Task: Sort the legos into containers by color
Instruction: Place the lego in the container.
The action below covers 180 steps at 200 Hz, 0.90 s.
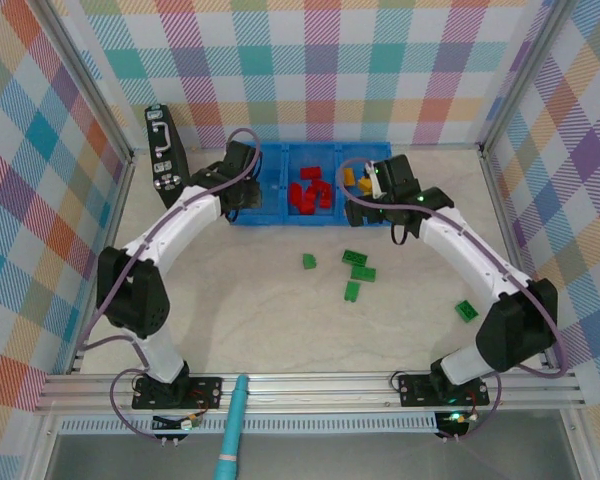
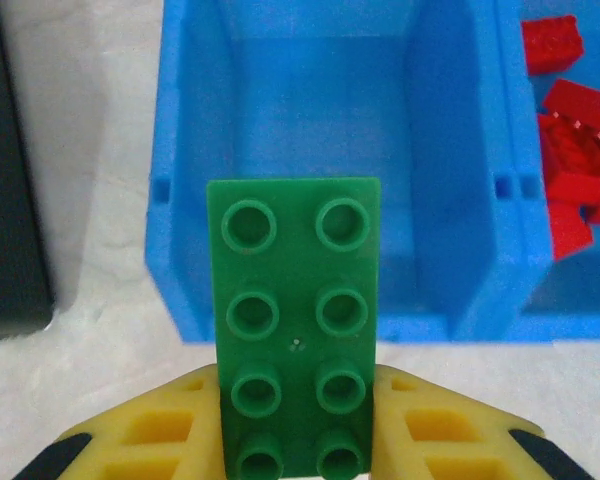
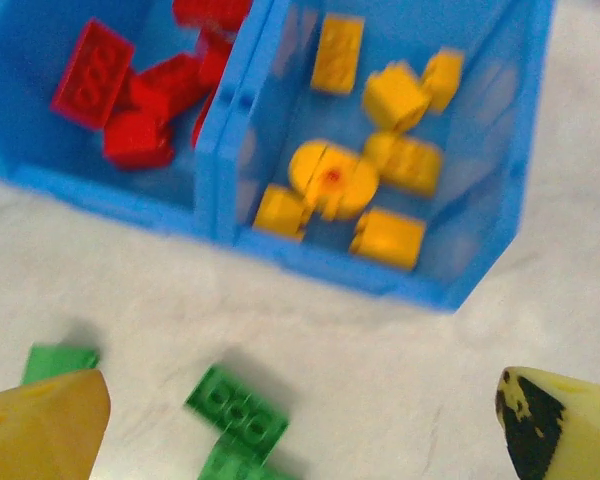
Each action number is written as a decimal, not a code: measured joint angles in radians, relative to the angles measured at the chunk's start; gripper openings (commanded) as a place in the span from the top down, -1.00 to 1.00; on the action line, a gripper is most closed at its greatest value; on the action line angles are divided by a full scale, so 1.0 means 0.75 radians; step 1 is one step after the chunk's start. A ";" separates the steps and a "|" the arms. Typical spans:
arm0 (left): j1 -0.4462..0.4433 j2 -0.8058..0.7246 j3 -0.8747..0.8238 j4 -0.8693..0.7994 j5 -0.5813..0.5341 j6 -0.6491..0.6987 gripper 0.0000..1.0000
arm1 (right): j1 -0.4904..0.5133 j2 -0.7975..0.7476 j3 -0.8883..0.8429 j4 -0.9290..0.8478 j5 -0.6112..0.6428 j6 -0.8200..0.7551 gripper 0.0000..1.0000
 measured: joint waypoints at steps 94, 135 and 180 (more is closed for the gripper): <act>0.044 0.381 0.195 0.091 0.081 0.036 0.14 | 0.002 -0.334 -0.380 -0.073 -0.311 0.400 -0.97; 0.052 0.432 0.276 0.095 0.097 0.031 -0.26 | 0.009 -0.491 -0.466 -0.111 -0.340 0.430 -0.98; 0.052 0.432 0.282 0.089 0.102 0.040 -0.31 | 0.009 -0.603 -0.475 -0.182 -0.420 0.300 -0.97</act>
